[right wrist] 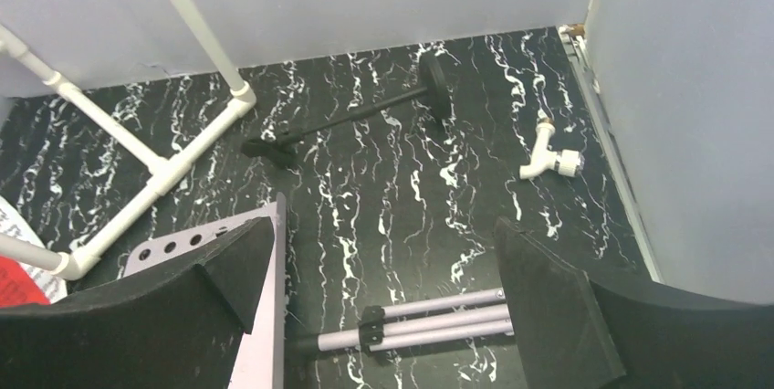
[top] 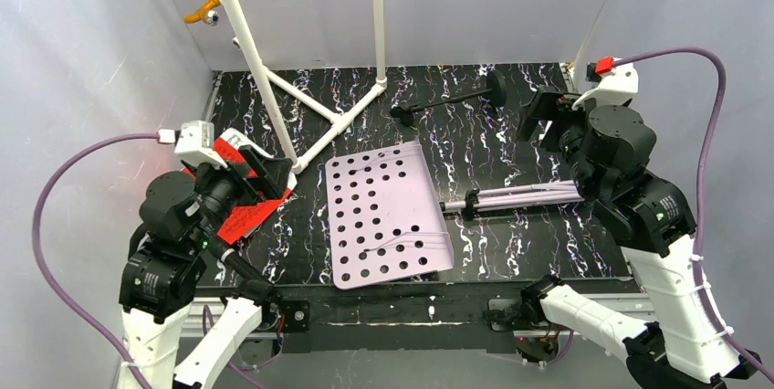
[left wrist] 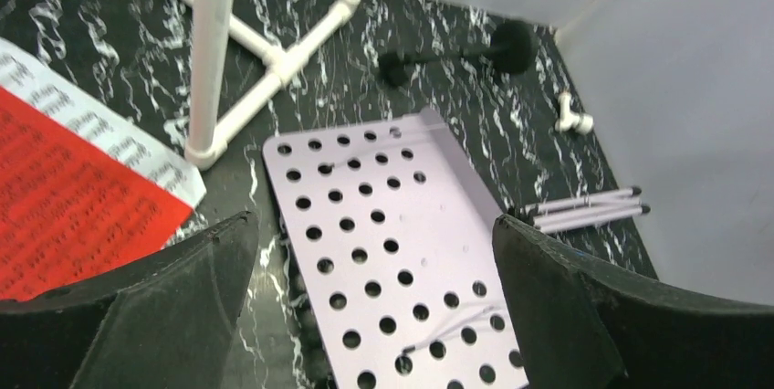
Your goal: Set up the instrument practice props
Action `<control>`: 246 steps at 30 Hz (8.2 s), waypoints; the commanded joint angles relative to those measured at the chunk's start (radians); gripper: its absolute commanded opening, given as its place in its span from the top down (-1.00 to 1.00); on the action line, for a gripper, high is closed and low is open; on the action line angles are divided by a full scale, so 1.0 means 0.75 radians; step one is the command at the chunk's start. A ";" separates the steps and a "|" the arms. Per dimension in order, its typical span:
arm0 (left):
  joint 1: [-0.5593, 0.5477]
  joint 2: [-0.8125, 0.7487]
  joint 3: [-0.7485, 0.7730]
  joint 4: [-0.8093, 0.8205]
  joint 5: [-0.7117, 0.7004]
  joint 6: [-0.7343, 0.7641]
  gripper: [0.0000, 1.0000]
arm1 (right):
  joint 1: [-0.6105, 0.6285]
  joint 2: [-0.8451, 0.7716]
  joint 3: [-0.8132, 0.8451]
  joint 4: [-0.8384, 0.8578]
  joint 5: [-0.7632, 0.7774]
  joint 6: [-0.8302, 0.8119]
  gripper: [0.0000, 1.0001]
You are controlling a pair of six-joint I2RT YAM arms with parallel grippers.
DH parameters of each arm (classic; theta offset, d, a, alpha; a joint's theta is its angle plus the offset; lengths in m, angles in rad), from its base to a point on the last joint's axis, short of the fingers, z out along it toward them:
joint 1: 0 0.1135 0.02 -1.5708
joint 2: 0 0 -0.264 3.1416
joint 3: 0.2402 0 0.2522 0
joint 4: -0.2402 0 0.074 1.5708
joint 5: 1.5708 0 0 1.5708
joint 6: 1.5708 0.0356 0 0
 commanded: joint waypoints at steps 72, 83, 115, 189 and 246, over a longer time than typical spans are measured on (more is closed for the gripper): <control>0.006 -0.095 -0.619 -0.026 0.435 -0.368 -0.99 | 0.195 0.620 -0.268 -0.035 -0.375 0.711 0.97; 0.006 -0.288 -0.492 0.034 0.289 -0.360 -0.99 | -0.159 0.272 -0.286 0.345 -0.985 1.088 0.97; -1.156 0.647 -0.506 1.297 -0.625 -0.051 -0.99 | -0.209 0.307 -0.144 1.306 -1.133 1.899 0.97; -0.992 1.022 -0.548 1.733 -0.601 0.735 1.00 | -0.210 -0.314 -0.410 0.325 -1.038 0.495 -0.97; -0.950 0.902 -0.417 1.000 -0.272 0.339 1.00 | 0.502 0.646 -1.311 2.589 0.105 -0.625 -0.36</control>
